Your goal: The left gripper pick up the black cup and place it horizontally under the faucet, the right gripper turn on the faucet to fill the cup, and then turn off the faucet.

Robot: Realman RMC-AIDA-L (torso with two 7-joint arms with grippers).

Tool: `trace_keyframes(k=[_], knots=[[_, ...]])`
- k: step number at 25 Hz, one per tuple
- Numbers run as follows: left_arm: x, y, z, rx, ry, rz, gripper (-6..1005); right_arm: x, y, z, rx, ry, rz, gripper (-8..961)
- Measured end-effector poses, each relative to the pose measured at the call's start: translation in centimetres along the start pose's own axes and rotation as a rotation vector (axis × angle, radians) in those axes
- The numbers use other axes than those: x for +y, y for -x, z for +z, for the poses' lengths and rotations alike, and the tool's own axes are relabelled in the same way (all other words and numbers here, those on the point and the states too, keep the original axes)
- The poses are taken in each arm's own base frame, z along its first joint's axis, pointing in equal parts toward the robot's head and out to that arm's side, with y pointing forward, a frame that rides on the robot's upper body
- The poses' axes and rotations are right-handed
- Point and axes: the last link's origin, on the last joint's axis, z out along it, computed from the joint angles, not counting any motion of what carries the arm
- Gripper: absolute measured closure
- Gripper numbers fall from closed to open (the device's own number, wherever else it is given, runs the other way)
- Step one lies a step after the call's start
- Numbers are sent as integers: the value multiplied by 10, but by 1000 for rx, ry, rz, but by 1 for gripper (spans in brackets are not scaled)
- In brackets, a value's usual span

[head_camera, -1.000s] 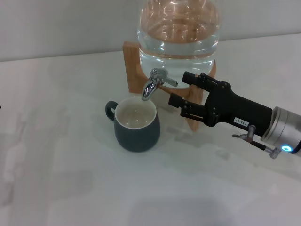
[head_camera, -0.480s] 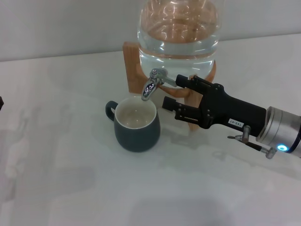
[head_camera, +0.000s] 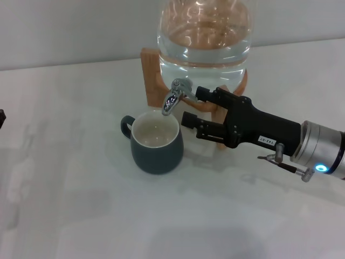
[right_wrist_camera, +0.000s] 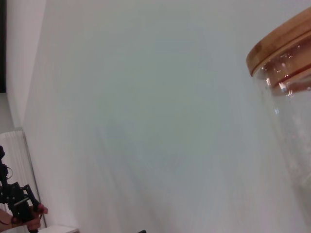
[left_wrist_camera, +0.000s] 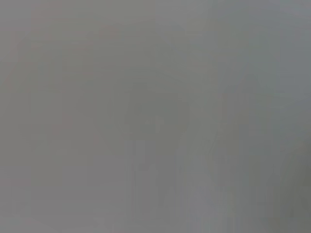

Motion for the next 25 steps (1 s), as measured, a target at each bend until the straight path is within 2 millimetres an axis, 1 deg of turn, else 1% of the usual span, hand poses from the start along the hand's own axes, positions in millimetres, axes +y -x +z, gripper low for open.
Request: trace_keyframes(k=[9, 17, 25], knots=[[2, -1, 2, 2, 8, 1, 106, 2, 2, 3, -1, 21, 23, 119], [2, -2, 3, 5, 11, 2, 106, 5, 0, 3, 12, 38, 43, 119], [3, -1, 2, 4, 21, 5, 106, 7, 3, 7, 8, 64, 43, 119]])
